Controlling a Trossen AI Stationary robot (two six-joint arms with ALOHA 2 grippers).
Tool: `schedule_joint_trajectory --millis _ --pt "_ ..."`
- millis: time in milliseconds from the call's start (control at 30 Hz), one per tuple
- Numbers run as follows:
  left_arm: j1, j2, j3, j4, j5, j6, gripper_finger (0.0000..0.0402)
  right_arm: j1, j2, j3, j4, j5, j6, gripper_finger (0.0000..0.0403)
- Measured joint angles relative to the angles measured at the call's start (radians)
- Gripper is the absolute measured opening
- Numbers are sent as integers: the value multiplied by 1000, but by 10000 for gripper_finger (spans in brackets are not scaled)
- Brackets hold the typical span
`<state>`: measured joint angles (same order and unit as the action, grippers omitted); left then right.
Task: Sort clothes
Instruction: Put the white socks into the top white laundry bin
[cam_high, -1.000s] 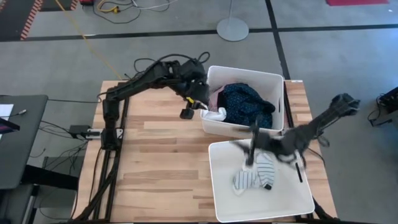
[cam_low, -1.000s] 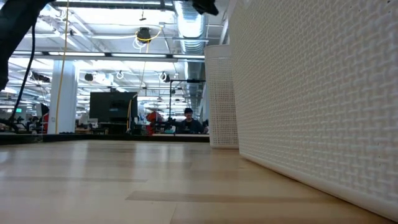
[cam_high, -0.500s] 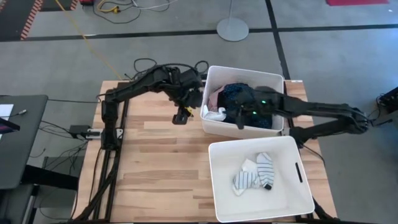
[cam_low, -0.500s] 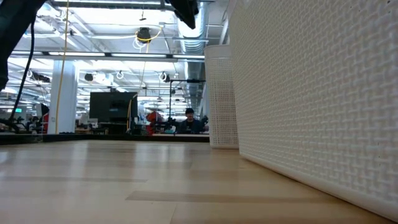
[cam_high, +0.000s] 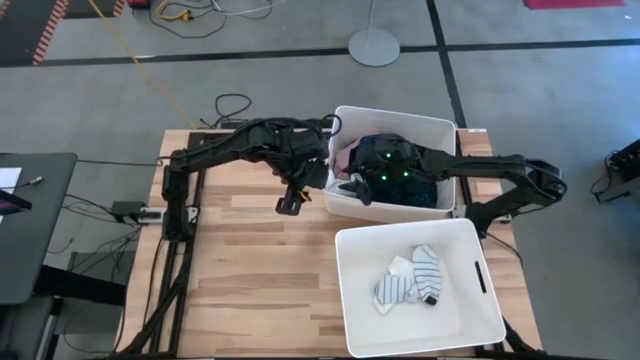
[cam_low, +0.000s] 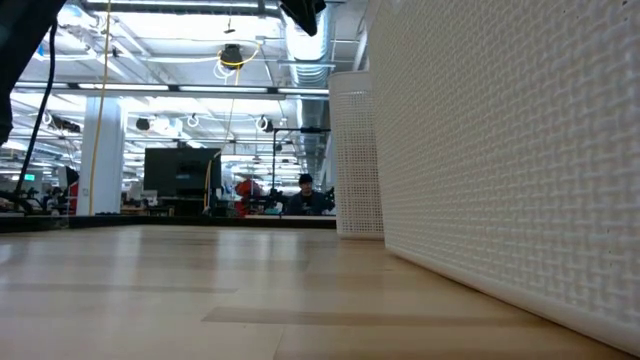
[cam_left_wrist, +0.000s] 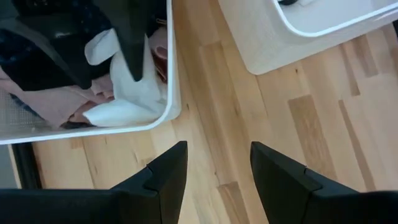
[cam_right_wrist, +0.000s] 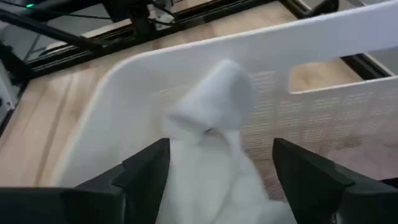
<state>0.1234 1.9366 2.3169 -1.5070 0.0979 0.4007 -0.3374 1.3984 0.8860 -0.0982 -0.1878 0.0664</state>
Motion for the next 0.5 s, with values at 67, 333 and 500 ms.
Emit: schedule_joint_trajectory --millis 67,333,500 --pt "-7 0 0 -1 -8 -2 170 -11 8 -3 21 -10 -3 284" --pt "-20 0 0 -5 -22 -2 169 -20 12 -6 133 -7 -33 102" --pt "-20 0 0 -6 -26 -5 169 -20 -17 -8 129 -30 -66 12"
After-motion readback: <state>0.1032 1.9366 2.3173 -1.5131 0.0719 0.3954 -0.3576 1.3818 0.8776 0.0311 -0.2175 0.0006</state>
